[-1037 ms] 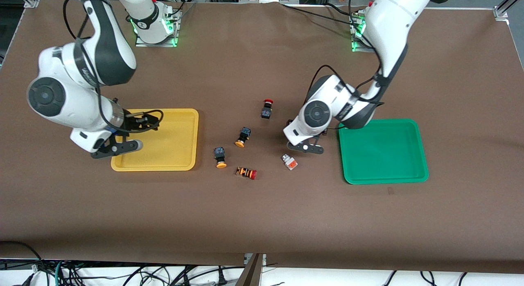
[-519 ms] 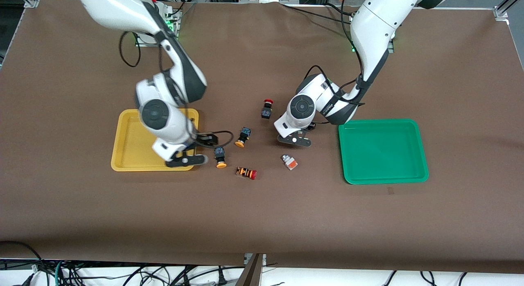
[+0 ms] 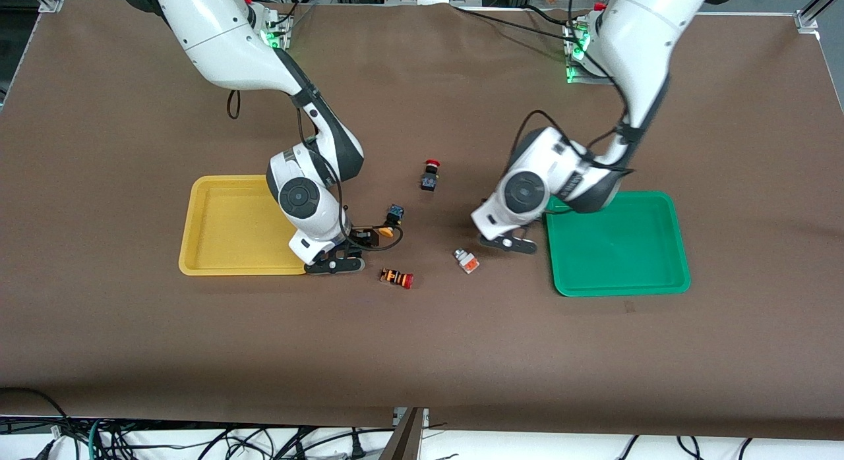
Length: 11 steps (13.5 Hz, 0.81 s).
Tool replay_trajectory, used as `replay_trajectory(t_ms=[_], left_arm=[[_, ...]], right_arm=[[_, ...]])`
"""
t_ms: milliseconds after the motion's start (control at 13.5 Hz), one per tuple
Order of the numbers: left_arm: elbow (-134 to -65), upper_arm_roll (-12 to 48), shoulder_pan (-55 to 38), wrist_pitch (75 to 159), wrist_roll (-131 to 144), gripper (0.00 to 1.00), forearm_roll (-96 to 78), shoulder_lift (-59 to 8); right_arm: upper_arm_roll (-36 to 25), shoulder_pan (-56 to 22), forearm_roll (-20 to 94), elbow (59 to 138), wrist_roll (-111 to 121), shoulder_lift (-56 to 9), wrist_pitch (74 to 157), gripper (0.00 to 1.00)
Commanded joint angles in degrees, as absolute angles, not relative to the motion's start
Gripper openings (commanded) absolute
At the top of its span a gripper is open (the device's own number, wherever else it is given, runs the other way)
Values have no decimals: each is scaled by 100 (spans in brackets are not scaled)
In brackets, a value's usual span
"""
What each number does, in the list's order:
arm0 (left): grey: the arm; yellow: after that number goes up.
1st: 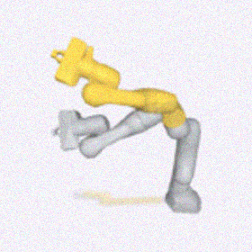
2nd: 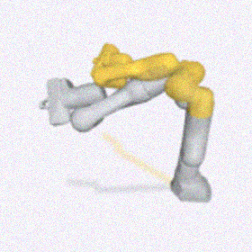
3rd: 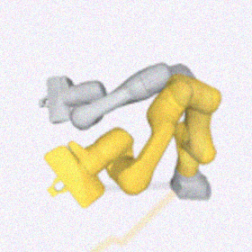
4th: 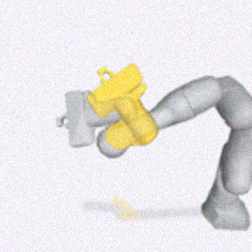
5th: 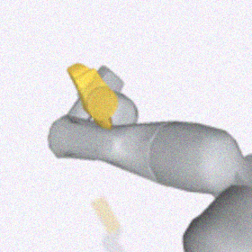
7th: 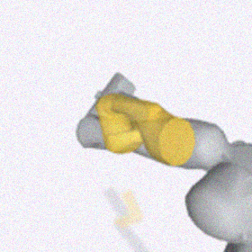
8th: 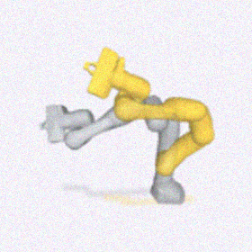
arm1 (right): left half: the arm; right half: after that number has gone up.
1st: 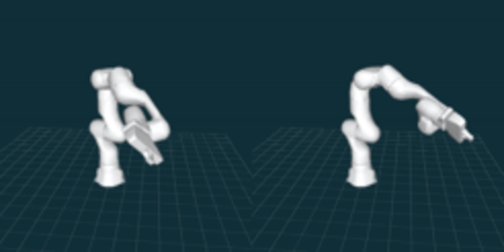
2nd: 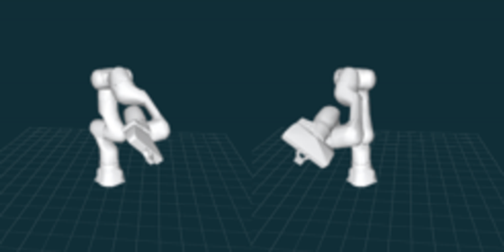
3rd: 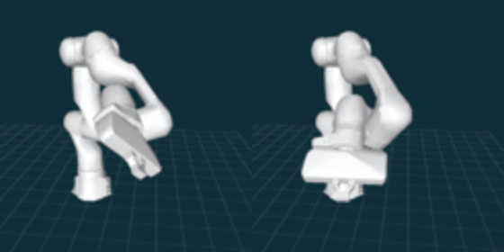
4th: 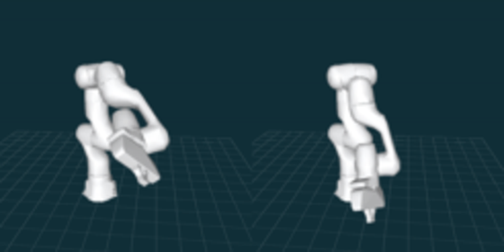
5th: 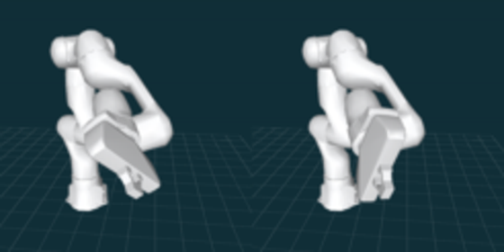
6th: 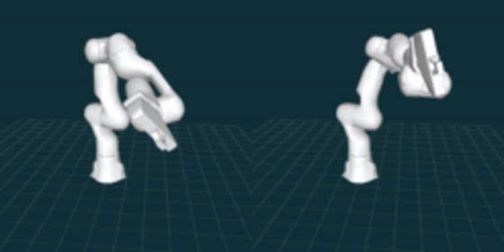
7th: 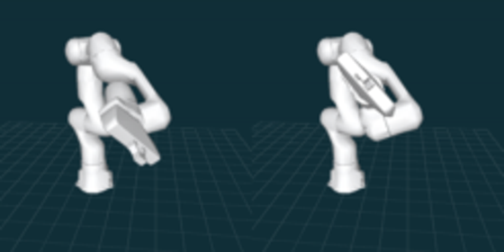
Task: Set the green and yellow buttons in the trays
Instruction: 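Grasp the yellow button with the right gripper while the left gripper grasps the green switch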
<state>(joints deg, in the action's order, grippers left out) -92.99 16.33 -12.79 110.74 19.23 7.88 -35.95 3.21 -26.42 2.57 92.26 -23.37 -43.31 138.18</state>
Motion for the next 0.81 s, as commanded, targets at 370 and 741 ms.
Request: replay_trajectory(t_ms=[370,741], left_arm=[[-9525,1652,-105,11177,61,12,1485,-3841],[-9309,1740,-44,11154,79,100,1398,-3613]], right_arm=[[290,-2646,299,9396,-2329,-4237,13878,24],[141,-2313,281,9316,-1489,-3675,12966,24]])
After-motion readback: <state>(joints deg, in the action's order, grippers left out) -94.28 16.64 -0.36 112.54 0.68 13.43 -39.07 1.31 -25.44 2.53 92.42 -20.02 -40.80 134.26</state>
